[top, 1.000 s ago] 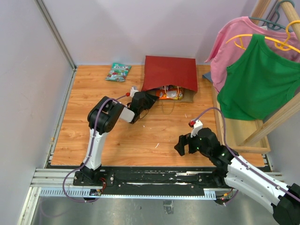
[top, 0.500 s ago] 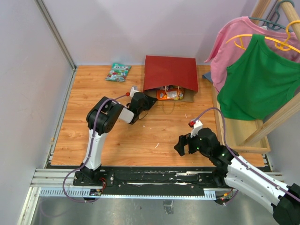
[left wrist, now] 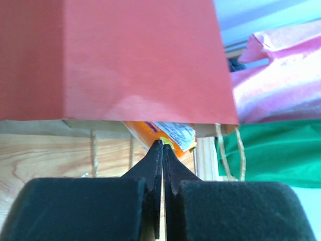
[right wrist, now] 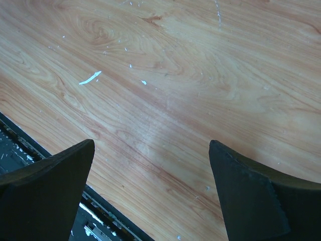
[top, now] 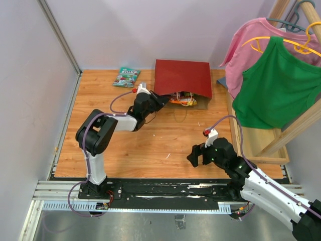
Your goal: Take the snacks out of the paper bag
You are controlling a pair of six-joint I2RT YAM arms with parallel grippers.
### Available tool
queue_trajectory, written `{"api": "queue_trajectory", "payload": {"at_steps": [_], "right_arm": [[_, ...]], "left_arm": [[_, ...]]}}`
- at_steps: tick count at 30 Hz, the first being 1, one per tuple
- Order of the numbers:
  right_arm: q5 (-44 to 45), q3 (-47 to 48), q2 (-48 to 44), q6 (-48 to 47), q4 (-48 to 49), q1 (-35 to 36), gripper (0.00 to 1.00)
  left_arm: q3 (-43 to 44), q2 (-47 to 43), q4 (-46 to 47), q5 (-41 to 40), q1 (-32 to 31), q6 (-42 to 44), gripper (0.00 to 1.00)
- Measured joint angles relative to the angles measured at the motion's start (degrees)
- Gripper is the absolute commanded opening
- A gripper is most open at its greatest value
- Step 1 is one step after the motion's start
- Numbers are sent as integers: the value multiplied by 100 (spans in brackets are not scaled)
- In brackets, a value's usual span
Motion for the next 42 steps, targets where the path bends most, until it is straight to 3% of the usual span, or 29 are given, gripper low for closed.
{"api": "queue_trajectory", "payload": {"at_steps": [8, 15, 20, 24, 27, 31, 34, 38, 42], "right_arm": [[133, 0, -332, 15, -332, 0, 98], [160, 0, -433, 26, -380, 0, 98], [157, 0, -319, 26, -391, 0, 98], [157, 0, -280, 26, -391, 0, 98], [157, 0, -245, 26, -389, 0, 98], [157, 0, -214, 28, -391, 0, 98], [157, 0, -216, 28, -400, 0, 98], [155, 0, -254, 28, -409, 0, 98], [144, 0, -219, 26, -382, 0, 98]], "left_arm": [[-343, -1311, -643, 326, 33, 398, 1], [-1276, -3318, -1585, 122, 42, 772, 1], [-1475, -5128, -3139, -651, 44, 1268, 0], [-1528, -6714, -4391, -1668, 122, 1543, 1], [-1517, -7425, -5040, -2533, 273, 1685, 1], [-1303, -7294, -5840, -3296, 678, 1775, 0], [-1040, -6697, -6345, -3467, 1386, 1810, 1], [-699, -5893, -6636, -3705, 2343, 1915, 1], [-339, -5541, -6483, -4162, 2736, 2280, 1]]}}
